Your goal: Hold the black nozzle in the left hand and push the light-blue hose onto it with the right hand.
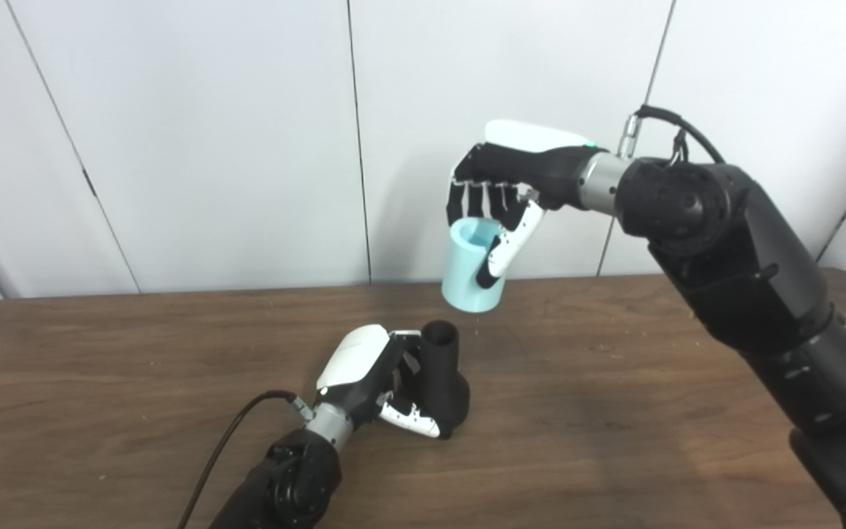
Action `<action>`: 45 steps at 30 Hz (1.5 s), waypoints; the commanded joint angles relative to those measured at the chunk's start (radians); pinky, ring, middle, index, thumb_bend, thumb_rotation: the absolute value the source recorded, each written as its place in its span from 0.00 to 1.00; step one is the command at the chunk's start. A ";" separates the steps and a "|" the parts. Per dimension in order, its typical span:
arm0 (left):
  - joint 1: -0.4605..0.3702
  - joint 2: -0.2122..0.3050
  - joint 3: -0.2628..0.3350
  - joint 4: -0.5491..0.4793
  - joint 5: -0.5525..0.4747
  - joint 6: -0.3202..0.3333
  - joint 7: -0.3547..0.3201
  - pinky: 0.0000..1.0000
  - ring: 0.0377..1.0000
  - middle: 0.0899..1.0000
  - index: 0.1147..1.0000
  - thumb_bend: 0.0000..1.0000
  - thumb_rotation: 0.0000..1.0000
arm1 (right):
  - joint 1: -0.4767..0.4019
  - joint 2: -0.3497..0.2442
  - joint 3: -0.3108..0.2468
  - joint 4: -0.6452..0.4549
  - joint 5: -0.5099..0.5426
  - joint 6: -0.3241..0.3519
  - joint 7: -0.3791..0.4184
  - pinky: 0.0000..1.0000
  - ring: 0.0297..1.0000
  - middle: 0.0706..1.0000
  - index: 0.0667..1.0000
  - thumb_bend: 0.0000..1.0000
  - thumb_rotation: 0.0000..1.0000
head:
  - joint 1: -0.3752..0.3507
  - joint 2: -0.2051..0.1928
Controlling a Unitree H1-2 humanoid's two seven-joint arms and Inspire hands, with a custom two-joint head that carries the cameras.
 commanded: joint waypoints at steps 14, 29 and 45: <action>0.013 -0.013 -0.013 -0.008 -0.008 0.024 -0.065 0.36 0.40 0.37 0.46 0.52 0.00 | 0.006 0.058 -0.020 0.012 0.030 -0.039 -0.067 0.24 0.35 0.40 0.50 0.51 0.00 | 0.007 0.024; 0.011 -0.009 -0.011 -0.022 0.001 0.035 -0.067 0.30 0.36 0.36 0.45 0.52 0.00 | 0.008 0.019 0.040 0.004 -0.015 -0.052 -0.016 0.39 0.45 0.42 0.45 0.52 0.00 | 0.007 0.040; 0.009 0.006 -0.013 -0.038 0.017 0.048 -0.077 0.33 0.41 0.37 0.46 0.52 0.00 | -0.008 -0.017 0.049 0.007 -0.004 -0.071 0.026 0.40 0.45 0.44 0.44 0.52 0.00 | -0.001 0.060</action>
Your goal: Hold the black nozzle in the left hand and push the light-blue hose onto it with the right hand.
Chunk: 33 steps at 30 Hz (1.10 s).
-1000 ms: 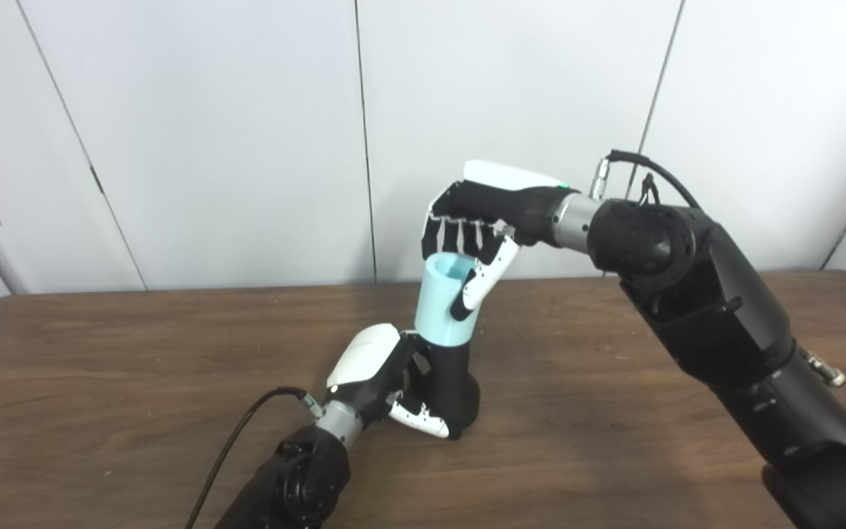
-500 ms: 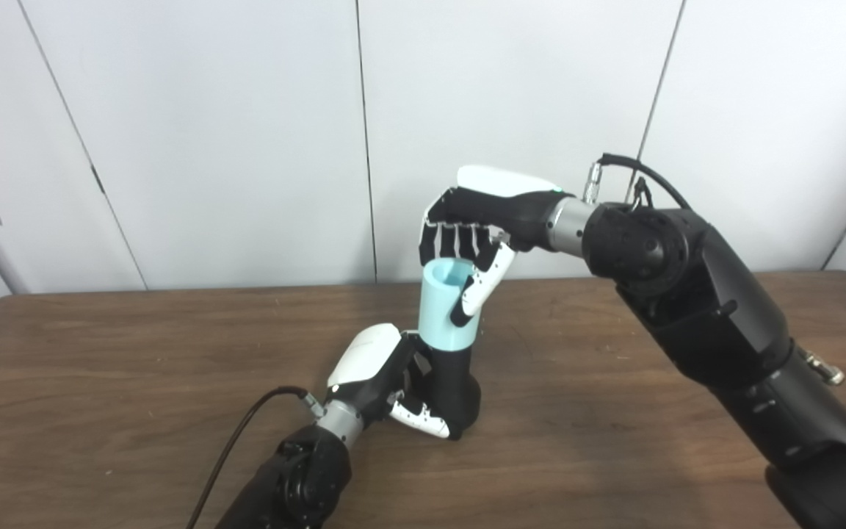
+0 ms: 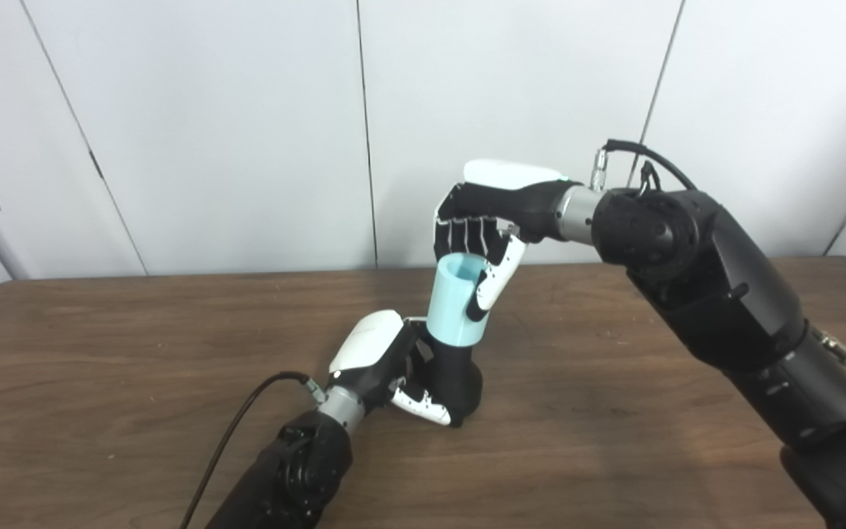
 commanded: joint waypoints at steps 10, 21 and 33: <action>-0.002 0.002 -0.013 -0.010 0.019 0.023 -0.046 0.31 0.40 0.36 0.46 0.52 0.00 | -0.028 -0.013 0.006 -0.009 -0.009 -0.031 0.003 0.42 0.45 0.44 0.44 0.52 0.00 | 0.004 0.002; 0.000 -0.002 -0.009 -0.010 0.020 0.023 -0.046 0.29 0.37 0.35 0.46 0.52 0.00 | 0.045 0.052 0.037 -0.003 -0.022 -0.033 -0.023 0.41 0.45 0.43 0.45 0.52 0.00 | 0.006 0.011; -0.005 -0.004 -0.008 -0.013 0.016 0.027 -0.049 0.31 0.37 0.37 0.45 0.52 0.00 | 0.065 0.053 0.044 0.008 0.007 -0.087 -0.024 0.41 0.45 0.44 0.44 0.52 0.00 | 0.001 0.017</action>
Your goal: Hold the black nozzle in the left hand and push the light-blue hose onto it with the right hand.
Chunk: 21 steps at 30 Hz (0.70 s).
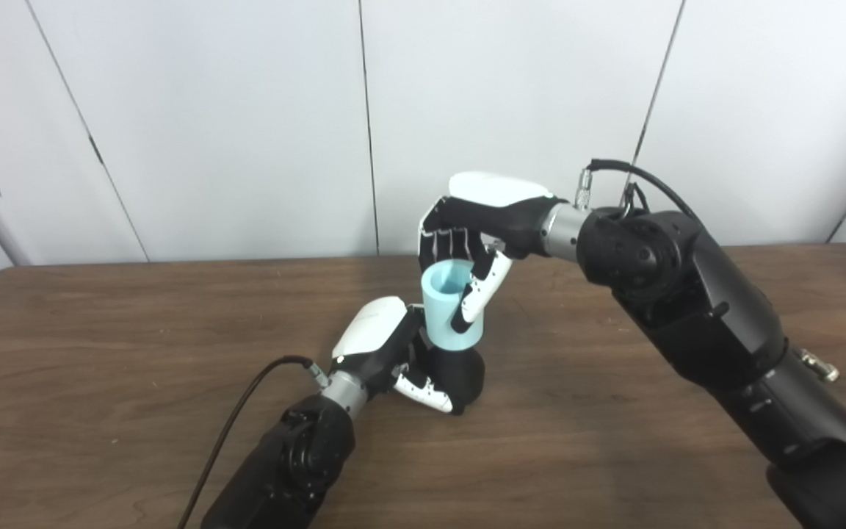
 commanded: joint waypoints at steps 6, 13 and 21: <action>-0.005 0.003 -0.004 0.001 0.002 0.000 -0.026 0.31 0.37 0.36 0.45 0.52 0.00 | 0.012 -0.022 0.016 -0.008 0.025 -0.024 0.034 0.41 0.45 0.45 0.43 0.52 0.00 | -0.004 0.003; -0.005 0.006 0.002 -0.001 0.000 -0.002 -0.027 0.27 0.37 0.35 0.46 0.52 0.00 | 0.018 -0.033 -0.013 -0.014 0.033 -0.011 0.016 0.40 0.44 0.43 0.46 0.52 0.00 | -0.006 0.004; -0.008 -0.001 0.005 0.006 0.002 0.002 -0.029 0.27 0.35 0.42 0.42 0.53 0.00 | 0.095 0.006 -0.077 -0.073 0.015 0.004 -0.101 0.32 0.37 0.41 0.49 0.52 0.00 | -0.015 0.006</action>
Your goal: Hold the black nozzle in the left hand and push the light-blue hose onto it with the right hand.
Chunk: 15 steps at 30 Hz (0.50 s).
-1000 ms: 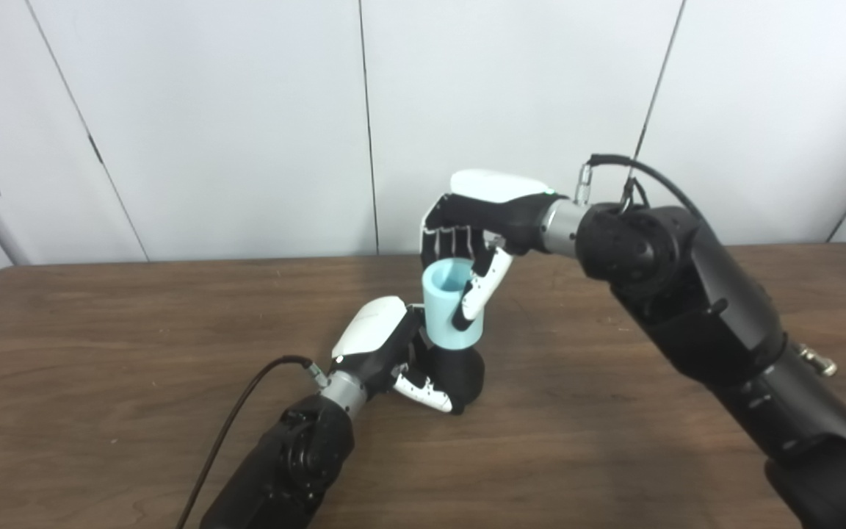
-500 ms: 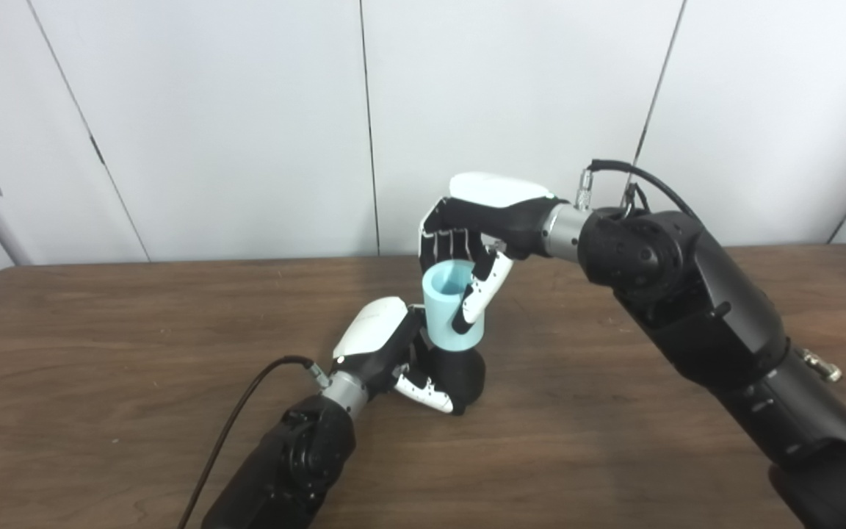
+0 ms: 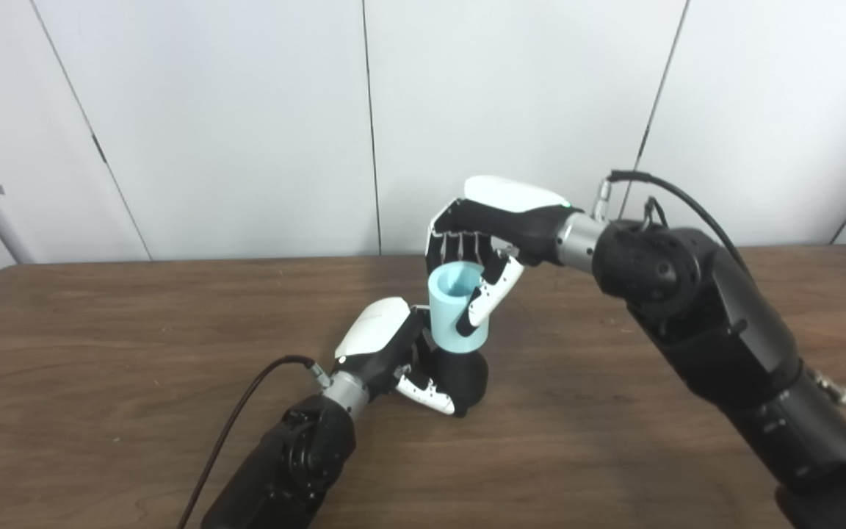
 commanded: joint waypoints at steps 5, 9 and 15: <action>-0.006 0.001 -0.001 0.010 0.004 0.007 -0.021 0.26 0.35 0.37 0.45 0.52 0.00 | 0.060 0.019 -0.051 -0.031 0.037 -0.062 -0.094 0.32 0.38 0.40 0.49 0.52 0.00 | -0.001 0.002; -0.008 0.005 0.001 0.013 0.003 0.003 -0.022 0.27 0.36 0.35 0.46 0.52 0.00 | 0.067 0.015 -0.062 -0.029 0.079 -0.104 -0.103 0.34 0.39 0.41 0.49 0.52 0.00 | -0.004 0.001; -0.013 0.003 0.001 0.013 0.005 0.007 -0.026 0.28 0.38 0.35 0.46 0.52 0.00 | 0.050 -0.021 -0.083 -0.052 0.212 -0.140 -0.030 0.47 0.58 0.68 0.71 0.72 0.01 | -0.008 0.000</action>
